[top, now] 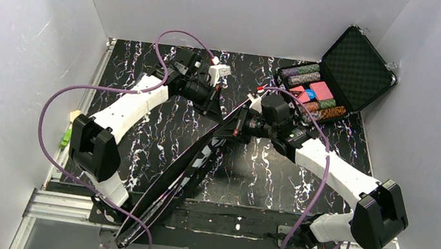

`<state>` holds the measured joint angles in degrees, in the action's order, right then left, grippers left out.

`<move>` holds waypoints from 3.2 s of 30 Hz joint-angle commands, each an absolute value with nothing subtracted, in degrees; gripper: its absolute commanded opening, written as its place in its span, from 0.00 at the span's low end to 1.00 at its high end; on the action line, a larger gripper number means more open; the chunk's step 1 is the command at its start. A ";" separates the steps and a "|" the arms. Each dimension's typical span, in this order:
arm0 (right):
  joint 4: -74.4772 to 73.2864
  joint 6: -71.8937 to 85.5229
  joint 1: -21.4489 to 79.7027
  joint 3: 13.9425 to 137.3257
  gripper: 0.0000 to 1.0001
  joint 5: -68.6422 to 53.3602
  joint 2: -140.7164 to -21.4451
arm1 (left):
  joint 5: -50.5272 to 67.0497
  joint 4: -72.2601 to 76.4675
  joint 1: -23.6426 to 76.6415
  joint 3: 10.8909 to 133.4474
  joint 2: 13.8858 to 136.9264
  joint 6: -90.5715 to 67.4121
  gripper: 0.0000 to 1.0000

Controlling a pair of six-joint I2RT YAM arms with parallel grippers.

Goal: Pack up the badminton gear

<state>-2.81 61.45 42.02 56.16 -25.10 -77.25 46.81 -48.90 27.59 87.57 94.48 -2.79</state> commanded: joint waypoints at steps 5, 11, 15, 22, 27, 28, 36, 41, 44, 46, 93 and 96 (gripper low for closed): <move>1.38 62.40 42.89 58.69 0.01 -24.71 -74.86 | 41.00 -39.52 27.95 89.94 94.80 -10.56 0.00; 1.49 62.92 43.36 57.90 0.01 -25.40 -73.81 | 33.37 -36.79 27.61 96.29 99.58 -14.43 0.00; 0.30 62.57 44.66 57.98 0.01 -26.20 -74.00 | 28.30 -36.21 26.81 100.11 102.09 -15.63 0.00; -5.51 60.18 45.42 58.73 0.01 -28.31 -73.39 | 19.22 -37.81 23.74 107.32 106.75 -15.50 0.00; -12.00 56.59 45.77 60.81 0.01 -30.52 -73.63 | 11.06 -38.59 21.41 110.36 108.48 -15.69 0.00; -12.89 55.92 45.83 61.08 0.01 -30.96 -73.72 | 10.75 -38.74 20.98 110.54 108.43 -15.76 0.00; -22.68 47.68 45.84 62.91 0.01 -31.62 -73.40 | 7.44 -37.58 19.30 107.86 104.81 -12.65 0.00; -26.79 42.91 45.85 63.13 0.01 -32.13 -73.17 | 8.00 -38.12 18.99 107.14 102.55 -8.40 0.17; -28.79 41.01 45.84 63.87 0.01 -31.91 -73.76 | 14.54 -38.13 19.07 103.37 98.85 -3.62 0.45; -30.91 39.25 45.81 65.02 0.01 -31.43 -74.21 | 17.88 -36.46 19.08 98.50 94.76 0.63 0.55; -42.21 34.09 45.84 72.56 0.01 -33.89 -70.67 | 28.37 -26.22 41.76 57.64 73.42 74.49 0.60; -42.90 34.18 45.28 71.53 0.01 -32.29 -69.37 | 27.36 -32.10 41.82 64.46 76.94 73.31 0.08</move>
